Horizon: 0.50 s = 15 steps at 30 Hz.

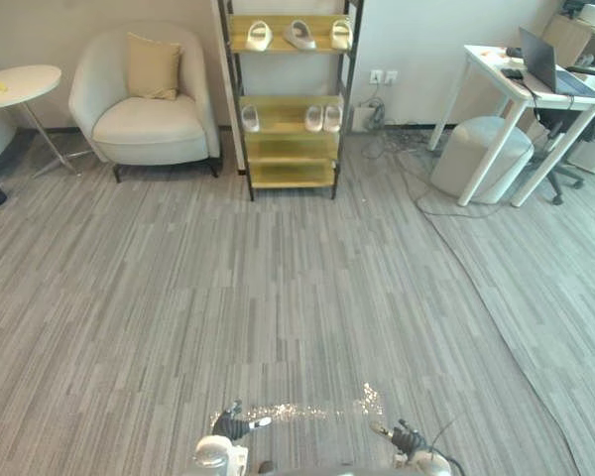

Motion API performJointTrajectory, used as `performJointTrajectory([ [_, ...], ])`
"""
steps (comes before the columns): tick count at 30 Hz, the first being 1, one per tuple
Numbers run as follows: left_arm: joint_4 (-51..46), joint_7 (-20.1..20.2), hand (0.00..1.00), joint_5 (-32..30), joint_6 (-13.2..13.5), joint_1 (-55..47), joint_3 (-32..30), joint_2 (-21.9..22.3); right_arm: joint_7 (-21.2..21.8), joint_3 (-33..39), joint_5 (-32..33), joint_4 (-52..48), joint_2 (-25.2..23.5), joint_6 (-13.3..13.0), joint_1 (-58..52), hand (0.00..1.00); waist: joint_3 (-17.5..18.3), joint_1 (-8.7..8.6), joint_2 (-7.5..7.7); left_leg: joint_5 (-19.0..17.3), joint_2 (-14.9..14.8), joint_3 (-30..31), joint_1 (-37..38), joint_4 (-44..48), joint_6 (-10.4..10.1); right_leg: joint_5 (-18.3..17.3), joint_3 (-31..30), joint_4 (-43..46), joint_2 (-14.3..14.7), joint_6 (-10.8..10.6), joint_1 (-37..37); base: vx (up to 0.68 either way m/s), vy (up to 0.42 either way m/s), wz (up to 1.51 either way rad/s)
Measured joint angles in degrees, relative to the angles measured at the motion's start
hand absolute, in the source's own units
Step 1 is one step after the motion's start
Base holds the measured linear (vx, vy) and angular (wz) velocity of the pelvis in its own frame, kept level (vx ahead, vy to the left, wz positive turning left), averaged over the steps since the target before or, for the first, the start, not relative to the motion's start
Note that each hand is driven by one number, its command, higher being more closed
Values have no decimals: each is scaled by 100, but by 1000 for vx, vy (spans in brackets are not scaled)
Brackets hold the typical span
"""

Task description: Organize the slippers on the shoe rack

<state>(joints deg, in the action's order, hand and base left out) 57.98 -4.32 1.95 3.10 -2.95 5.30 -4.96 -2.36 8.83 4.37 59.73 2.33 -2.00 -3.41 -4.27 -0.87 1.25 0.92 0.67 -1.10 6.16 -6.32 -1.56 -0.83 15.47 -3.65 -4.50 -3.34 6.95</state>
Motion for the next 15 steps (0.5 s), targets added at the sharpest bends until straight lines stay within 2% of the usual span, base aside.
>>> performJointTrajectory([
  [4, 28, 2, 0, -76, -2, -7, -209, 16, 4, 2, 1, 9, 0, -1, 2, 0, -4, 3, 7, -26, 4, 9, -6, -1, -23, -3, 7, -1, -2, -5, 0, 0, 0, 0],
  [15, 121, 0, 0, -67, -2, 9, -218, 12, 7, 0, 2, 235, 6, 5, 115, 0, -7, 0, 14, -14, 45, 107, -9, 0, -7, 4, 115, -31, -19, 12, 27, 30, 1, 5],
])
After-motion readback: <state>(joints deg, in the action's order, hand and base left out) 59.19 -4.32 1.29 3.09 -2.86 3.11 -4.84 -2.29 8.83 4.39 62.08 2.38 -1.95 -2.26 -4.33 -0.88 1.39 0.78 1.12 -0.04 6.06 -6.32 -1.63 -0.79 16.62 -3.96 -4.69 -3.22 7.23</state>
